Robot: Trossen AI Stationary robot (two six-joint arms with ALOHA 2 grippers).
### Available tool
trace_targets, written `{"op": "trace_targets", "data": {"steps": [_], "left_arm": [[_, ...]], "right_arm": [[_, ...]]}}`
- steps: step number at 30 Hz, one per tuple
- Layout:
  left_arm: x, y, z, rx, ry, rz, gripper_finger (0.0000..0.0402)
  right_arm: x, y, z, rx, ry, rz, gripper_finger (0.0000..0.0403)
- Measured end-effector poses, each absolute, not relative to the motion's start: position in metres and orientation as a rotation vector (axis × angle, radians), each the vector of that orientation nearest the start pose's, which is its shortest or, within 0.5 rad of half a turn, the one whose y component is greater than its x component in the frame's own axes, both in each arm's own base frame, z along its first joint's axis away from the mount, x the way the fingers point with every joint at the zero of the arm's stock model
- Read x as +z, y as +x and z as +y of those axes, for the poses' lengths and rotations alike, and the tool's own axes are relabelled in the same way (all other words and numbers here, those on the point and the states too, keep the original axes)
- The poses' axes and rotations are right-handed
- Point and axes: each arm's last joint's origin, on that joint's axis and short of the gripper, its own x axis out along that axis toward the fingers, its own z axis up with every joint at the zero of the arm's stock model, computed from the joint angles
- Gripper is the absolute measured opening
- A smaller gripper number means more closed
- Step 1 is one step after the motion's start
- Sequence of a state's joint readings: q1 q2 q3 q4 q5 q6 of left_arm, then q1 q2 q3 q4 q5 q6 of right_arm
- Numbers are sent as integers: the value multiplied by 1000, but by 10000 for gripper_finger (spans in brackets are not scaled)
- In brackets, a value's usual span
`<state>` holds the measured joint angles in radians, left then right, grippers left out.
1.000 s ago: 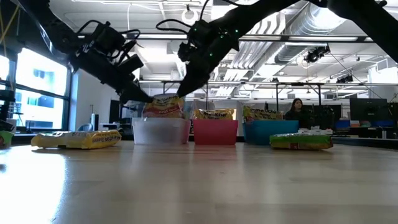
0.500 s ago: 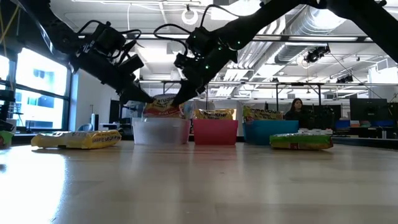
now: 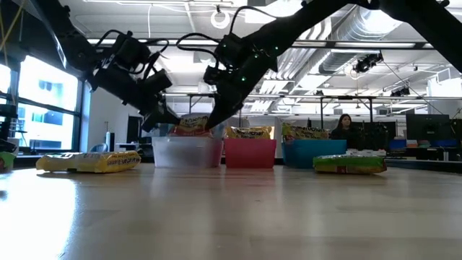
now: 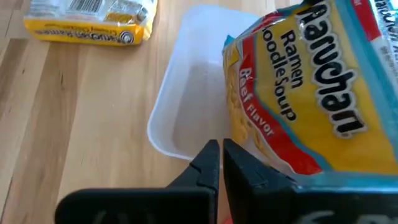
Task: Sort Maruchan noodles
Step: Put the blue noodle pack into the transparent bin, then put the green noodle pack into the blue bin
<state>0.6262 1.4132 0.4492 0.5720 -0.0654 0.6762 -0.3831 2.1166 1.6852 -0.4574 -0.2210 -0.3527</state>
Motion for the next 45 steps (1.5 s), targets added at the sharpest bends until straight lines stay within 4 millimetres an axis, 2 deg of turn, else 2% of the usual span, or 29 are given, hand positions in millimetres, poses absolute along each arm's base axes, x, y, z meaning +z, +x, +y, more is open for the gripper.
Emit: {"op": "trace_targets", "data": {"steps": [6, 13, 18, 21, 25, 29, 33, 40, 45], "left_arm": [[162, 211, 145, 499, 549, 591, 30], [173, 209, 139, 531, 504, 547, 72], [179, 203, 135, 536, 435, 547, 83], [181, 200, 132, 508, 395, 540, 80], [180, 195, 126, 446, 362, 496, 66], [177, 190, 120, 421, 323, 405, 46], [176, 186, 111, 371, 278, 253, 26], [180, 189, 85, 246, 221, 58, 1], [184, 197, 68, 160, 216, 21, 3]], "right_arm": [[212, 433, -161, -19, -112, 891, 0], [240, 427, -143, -69, -213, 887, 0], [259, 427, -130, -87, -266, 836, 0], [254, 430, -123, -89, -290, 765, 0], [222, 424, -113, -140, -320, 653, 0], [197, 401, -98, -178, -313, 526, 0], [190, 368, -76, -203, -266, 502, 0], [201, 296, -17, -269, -180, 652, 0], [207, 254, 12, -329, -20, 786, 9]]}}
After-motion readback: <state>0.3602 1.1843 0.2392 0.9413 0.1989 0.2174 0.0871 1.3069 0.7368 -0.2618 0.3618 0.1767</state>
